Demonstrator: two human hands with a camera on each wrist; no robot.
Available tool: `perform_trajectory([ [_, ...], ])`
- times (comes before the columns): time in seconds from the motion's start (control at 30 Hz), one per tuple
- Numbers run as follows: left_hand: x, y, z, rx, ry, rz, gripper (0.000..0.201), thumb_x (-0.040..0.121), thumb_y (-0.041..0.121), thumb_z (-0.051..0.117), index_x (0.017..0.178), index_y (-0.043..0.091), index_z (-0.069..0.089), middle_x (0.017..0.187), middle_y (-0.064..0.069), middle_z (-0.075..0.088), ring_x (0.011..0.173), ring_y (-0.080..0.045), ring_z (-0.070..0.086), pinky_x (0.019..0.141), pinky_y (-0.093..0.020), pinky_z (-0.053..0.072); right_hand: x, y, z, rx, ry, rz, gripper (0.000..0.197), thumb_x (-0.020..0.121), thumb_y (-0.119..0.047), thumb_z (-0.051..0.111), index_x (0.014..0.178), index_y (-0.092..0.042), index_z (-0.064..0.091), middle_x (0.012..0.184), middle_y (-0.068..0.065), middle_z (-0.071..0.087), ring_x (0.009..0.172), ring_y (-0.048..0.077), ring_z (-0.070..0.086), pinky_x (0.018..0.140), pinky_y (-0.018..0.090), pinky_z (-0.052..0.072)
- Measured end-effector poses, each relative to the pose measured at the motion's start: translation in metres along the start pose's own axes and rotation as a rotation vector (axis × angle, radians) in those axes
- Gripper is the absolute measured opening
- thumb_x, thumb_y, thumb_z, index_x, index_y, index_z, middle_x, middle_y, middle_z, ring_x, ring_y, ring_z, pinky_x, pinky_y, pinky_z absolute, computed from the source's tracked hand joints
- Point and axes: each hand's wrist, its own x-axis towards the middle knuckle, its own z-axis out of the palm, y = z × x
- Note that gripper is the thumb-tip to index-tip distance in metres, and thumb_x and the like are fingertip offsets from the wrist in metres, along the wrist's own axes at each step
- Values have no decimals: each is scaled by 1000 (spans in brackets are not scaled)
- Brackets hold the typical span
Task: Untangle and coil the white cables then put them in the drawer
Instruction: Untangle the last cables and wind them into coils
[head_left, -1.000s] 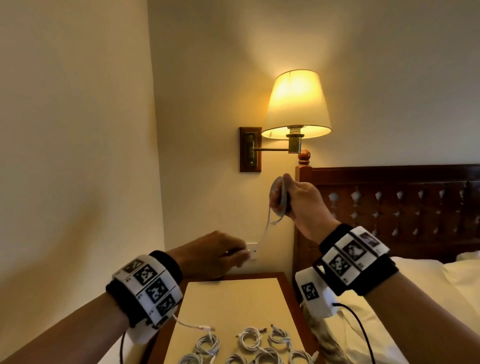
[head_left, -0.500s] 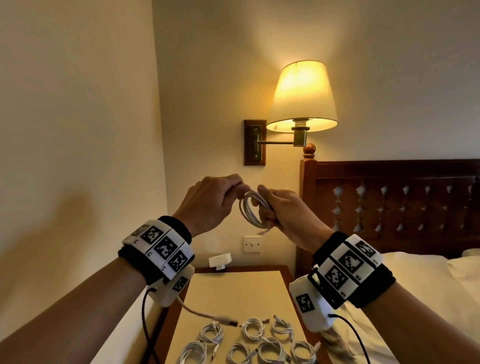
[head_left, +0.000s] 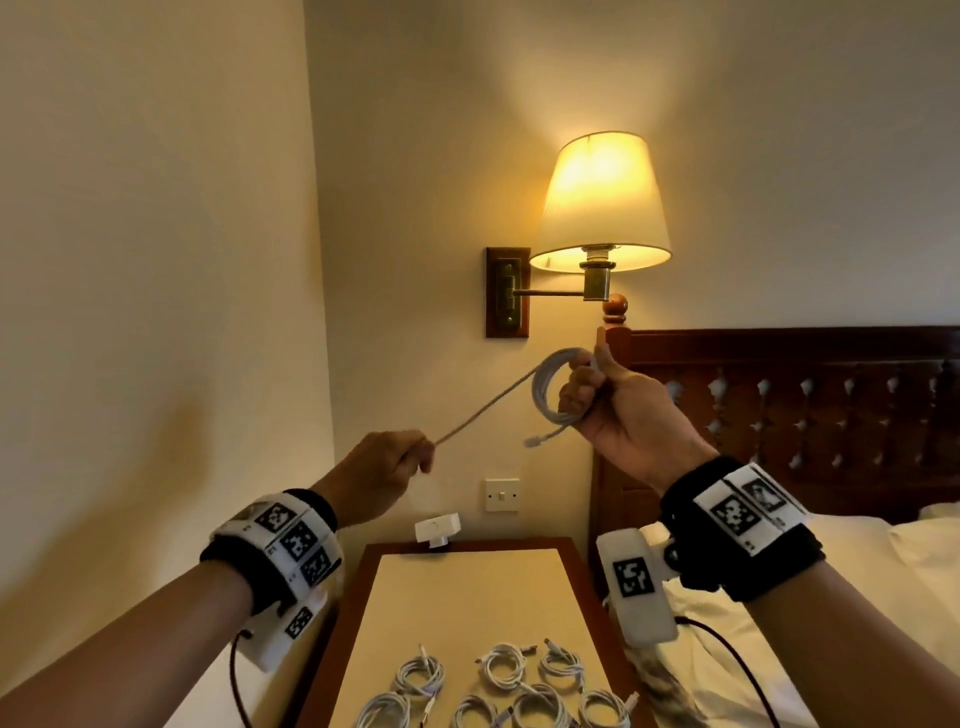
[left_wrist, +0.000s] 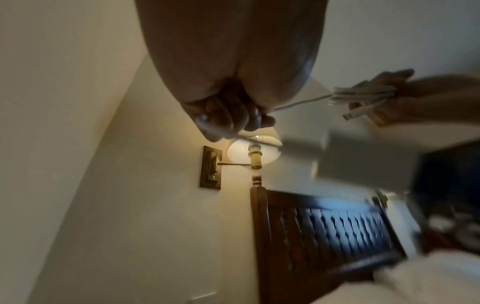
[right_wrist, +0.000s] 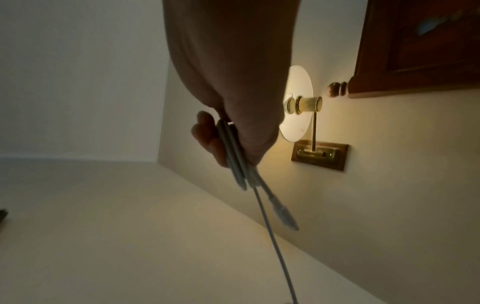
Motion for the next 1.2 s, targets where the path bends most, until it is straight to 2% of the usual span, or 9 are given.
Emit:
perform_trajectory([
  [0.17,-3,76,4,25,-494,-2,40,101,40,39,68,24,56,66,7,54,58,-6,47,65,-23,40,0,26,7,-717,46,-155,35,104,-29,38,96,-3,58,68,3,60,57,11,55,59,23,47],
  [0.33,7,120,-23,-6,-319,272,25,100,23,47,79,24,59,64,14,53,53,6,51,57,-11,36,-2,37,6,-1158,-88,-256,32,103,-27,41,92,-6,62,71,4,63,61,10,61,60,22,48],
  [0.47,12,102,-27,-17,-52,382,16,98,23,51,93,16,65,77,15,60,70,1,58,64,-11,42,-6,29,6,-1161,-235,-181,32,103,-24,40,89,-7,64,72,2,63,64,11,59,62,22,48],
  [0.63,20,85,-22,-109,269,287,23,92,29,60,111,17,56,86,10,57,71,0,61,61,-11,47,-5,35,9,-841,-138,-66,37,104,-32,37,91,-8,62,58,-7,49,54,6,45,60,24,39],
  [0.8,23,76,-12,-143,168,135,35,95,43,45,114,20,65,107,3,62,97,-4,57,83,-21,48,-1,36,14,-700,-134,4,39,106,-30,32,86,-7,56,52,-7,41,50,8,39,59,27,38],
  [0.9,24,79,-14,-319,67,59,32,97,37,44,101,14,66,86,5,66,66,6,56,62,-8,41,-2,34,16,-661,-128,30,40,106,-29,31,81,-8,54,51,-7,40,49,9,38,59,26,37],
  [0.97,22,80,-14,-531,-30,-47,31,96,39,46,92,13,63,76,2,64,52,-1,48,53,-14,38,-2,35,17,-648,-114,46,41,106,-30,31,78,-10,53,51,-7,39,48,9,38,58,26,37],
  [1.1,18,80,-15,-787,-176,-210,37,95,46,45,87,12,59,62,4,46,52,-7,36,52,-22,34,-3,39,18,-622,-72,74,40,106,-31,33,79,-9,53,50,-7,39,47,7,39,55,24,39],
  [1.2,20,86,-9,-589,-34,-186,41,98,44,41,89,9,60,63,4,42,53,-7,36,51,-19,34,0,44,19,-569,-21,68,38,105,-32,36,84,-7,55,52,-5,43,49,8,40,58,25,39],
])
